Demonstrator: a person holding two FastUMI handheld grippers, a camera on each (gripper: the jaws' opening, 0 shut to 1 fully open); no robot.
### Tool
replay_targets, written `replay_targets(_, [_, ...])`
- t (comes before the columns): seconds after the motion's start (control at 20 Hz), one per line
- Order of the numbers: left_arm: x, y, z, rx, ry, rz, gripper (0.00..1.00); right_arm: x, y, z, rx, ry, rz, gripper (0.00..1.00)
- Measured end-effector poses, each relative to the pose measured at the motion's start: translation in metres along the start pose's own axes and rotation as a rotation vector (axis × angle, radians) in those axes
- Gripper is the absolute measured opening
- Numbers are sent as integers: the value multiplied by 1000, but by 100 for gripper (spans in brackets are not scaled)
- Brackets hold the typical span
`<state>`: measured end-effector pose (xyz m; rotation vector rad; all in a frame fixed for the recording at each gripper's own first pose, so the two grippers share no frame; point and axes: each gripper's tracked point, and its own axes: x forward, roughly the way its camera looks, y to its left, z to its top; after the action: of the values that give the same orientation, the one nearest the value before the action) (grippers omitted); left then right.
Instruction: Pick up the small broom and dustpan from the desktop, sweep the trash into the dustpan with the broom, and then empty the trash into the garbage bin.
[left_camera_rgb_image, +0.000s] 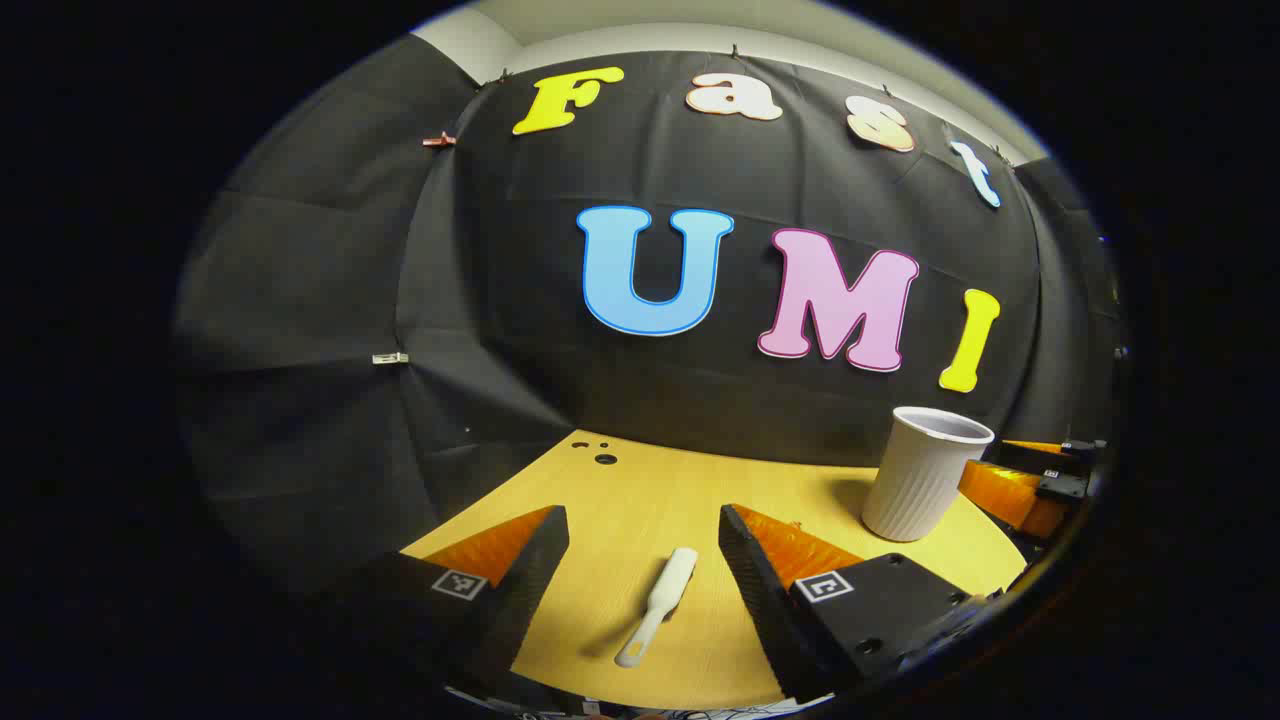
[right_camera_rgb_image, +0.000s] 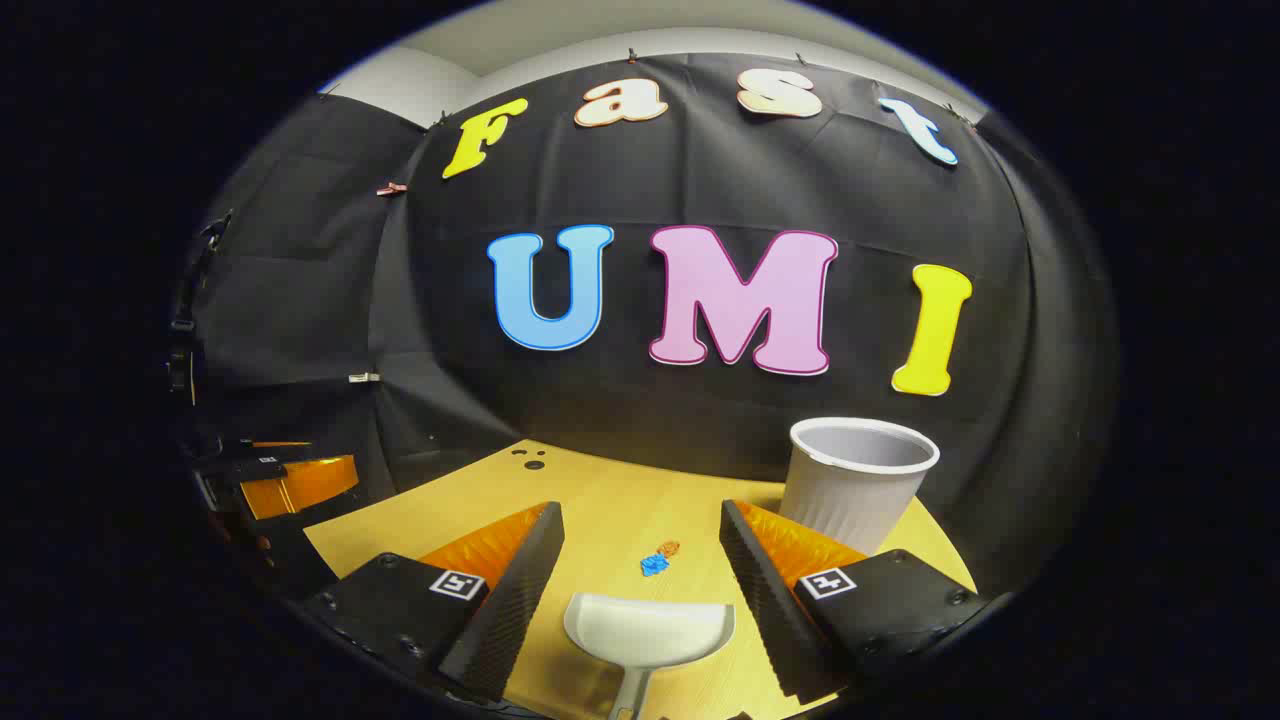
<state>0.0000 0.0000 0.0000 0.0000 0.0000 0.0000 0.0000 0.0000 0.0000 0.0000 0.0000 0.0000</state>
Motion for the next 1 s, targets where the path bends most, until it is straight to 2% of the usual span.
replay_targets(0.25, [7,-15,-17,48,53,-68,96,-6,-16,-29,21,78,-30,98])
replay_targets(0.45, [9,-25,-31,81,95,-118,96,-11,-16,-44,46,127,-24,98])
replay_targets(0.75, [15,-28,-57,84,175,-151,96,-10,-15,-56,65,166,-14,98])
replay_targets(1.0, [35,-22,-95,77,316,-158,96,-5,-15,-69,84,211,-1,98])
